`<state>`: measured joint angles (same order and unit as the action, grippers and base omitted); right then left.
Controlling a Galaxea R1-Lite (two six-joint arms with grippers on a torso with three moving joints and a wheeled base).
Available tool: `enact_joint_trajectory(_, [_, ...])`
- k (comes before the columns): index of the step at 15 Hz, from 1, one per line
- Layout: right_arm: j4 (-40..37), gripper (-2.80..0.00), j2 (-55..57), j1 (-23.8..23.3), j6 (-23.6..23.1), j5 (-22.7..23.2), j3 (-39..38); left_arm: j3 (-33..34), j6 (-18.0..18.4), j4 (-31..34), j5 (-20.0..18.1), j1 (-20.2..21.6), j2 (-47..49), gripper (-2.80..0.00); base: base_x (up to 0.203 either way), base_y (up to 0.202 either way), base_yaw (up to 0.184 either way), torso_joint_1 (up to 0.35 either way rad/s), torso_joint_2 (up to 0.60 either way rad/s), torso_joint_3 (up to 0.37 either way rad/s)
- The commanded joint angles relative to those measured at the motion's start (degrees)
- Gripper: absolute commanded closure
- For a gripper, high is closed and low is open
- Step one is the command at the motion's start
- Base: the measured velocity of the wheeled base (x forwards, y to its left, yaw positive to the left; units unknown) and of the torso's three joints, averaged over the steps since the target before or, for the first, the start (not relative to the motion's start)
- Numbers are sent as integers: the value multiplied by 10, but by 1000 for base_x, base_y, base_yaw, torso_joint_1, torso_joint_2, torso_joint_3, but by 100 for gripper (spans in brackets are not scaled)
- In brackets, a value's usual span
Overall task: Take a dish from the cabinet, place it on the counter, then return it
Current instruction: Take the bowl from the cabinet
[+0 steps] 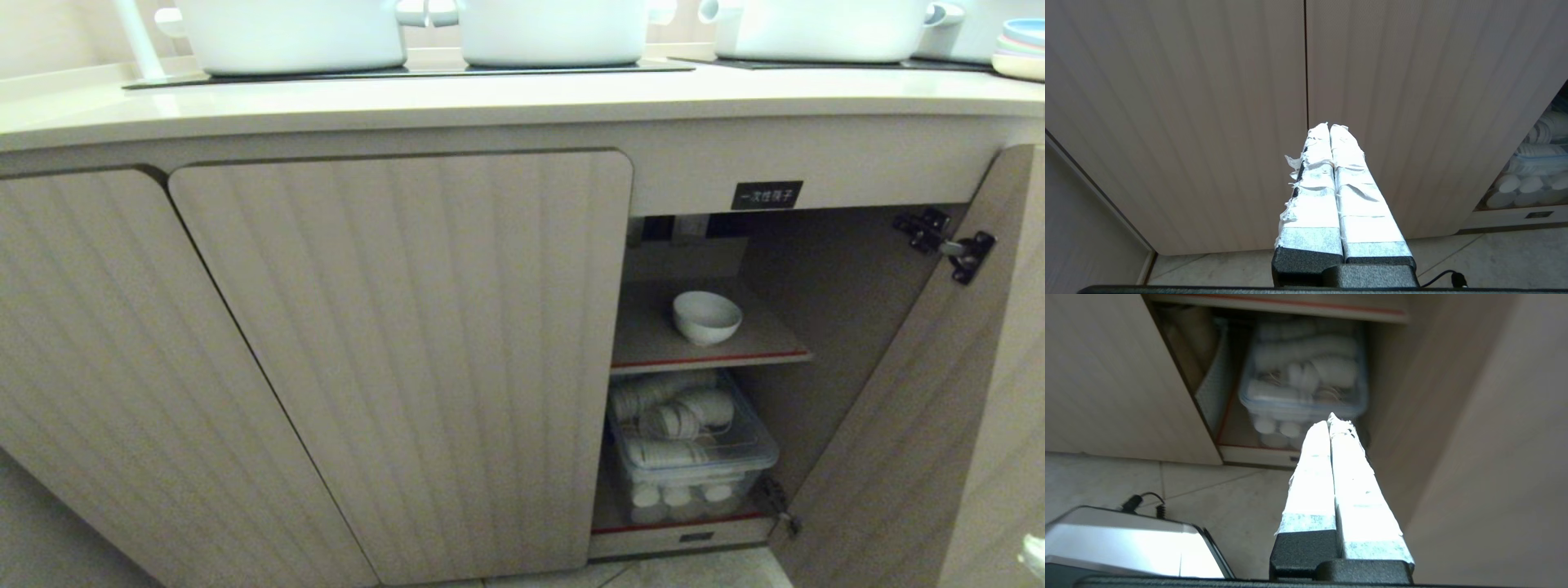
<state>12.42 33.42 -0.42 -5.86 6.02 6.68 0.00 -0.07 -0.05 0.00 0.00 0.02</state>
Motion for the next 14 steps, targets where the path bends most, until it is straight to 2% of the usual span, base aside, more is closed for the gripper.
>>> enact_joint_trajectory(1, [52,0,112,1,-1,8,2,0,0,0,0,0,0,0,0,0,0,0,0,0])
enact_joint_trajectory(9, [270,0,377,-1,-5,51,19,0,0,0,0,0,0,0,0,0,0,0,0,0])
enact_joint_trajectory(14, [306,0,475,13,-1,53,48,0,0,0,0,0,0,0,0,0,0,0,0,0])
